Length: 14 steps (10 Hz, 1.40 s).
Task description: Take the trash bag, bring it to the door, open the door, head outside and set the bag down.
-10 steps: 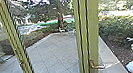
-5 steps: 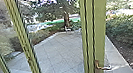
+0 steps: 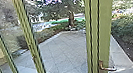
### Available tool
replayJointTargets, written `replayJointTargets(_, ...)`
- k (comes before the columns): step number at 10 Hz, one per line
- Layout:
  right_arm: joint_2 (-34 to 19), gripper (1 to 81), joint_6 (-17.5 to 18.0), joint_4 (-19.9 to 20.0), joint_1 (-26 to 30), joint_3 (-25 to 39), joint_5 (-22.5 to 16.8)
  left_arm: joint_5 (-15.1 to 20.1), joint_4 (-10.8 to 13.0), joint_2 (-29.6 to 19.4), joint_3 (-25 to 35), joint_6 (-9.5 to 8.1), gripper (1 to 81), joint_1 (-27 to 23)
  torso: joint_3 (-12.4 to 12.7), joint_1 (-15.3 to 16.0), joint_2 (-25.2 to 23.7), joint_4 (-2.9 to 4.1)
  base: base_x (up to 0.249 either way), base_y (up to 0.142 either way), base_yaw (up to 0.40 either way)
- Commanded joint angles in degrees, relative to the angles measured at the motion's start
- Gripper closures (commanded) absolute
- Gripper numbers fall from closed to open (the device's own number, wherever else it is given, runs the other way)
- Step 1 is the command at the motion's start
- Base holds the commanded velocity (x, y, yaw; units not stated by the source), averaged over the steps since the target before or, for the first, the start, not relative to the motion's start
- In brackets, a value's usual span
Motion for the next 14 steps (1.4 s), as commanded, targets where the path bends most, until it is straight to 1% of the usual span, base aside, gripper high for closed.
replayJointTargets(1,-0.39,1.0,-0.11,-0.04,2.05,0.15,-3.51,3.31,0.47,-0.19,0.04,0.14,81.1,-2.80,0.00,0.07,0.00,0.00,0.000,0.000,0.000)
replayJointTargets(4,-0.30,1.0,-0.11,0.04,2.05,0.15,-3.51,3.31,0.29,-0.19,0.04,0.14,81.1,-2.80,0.00,0.07,0.00,0.00,0.000,0.000,0.000)
replayJointTargets(6,-0.22,1.0,-0.11,0.31,2.05,0.15,-3.51,3.23,-0.41,-0.10,0.04,-0.03,81.1,-2.97,0.00,0.07,0.00,0.00,0.000,0.000,0.000)
replayJointTargets(7,-0.05,1.0,-0.11,0.40,2.22,0.15,-3.51,3.31,-0.41,-0.02,0.04,-0.39,81.1,-3.07,0.00,0.07,0.00,0.00,0.000,0.000,0.000)
replayJointTargets(11,0.13,1.0,-0.02,0.57,1.88,1.30,-3.43,3.75,-0.59,0.16,0.30,-0.47,81.1,-3.06,0.00,0.07,0.00,0.00,0.000,0.000,0.000)
replayJointTargets(12,-0.65,1.0,-0.02,0.49,1.70,3.13,-3.43,5.68,-0.68,0.08,0.47,-0.56,81.1,-2.98,0.00,0.07,0.00,0.00,0.000,0.000,0.000)
replayJointTargets(14,-3.99,1.0,-0.02,0.49,1.26,8.66,-2.82,5.77,-0.68,-1.67,3.37,-0.57,81.1,-2.72,0.00,0.07,0.00,0.00,0.000,0.000,0.000)
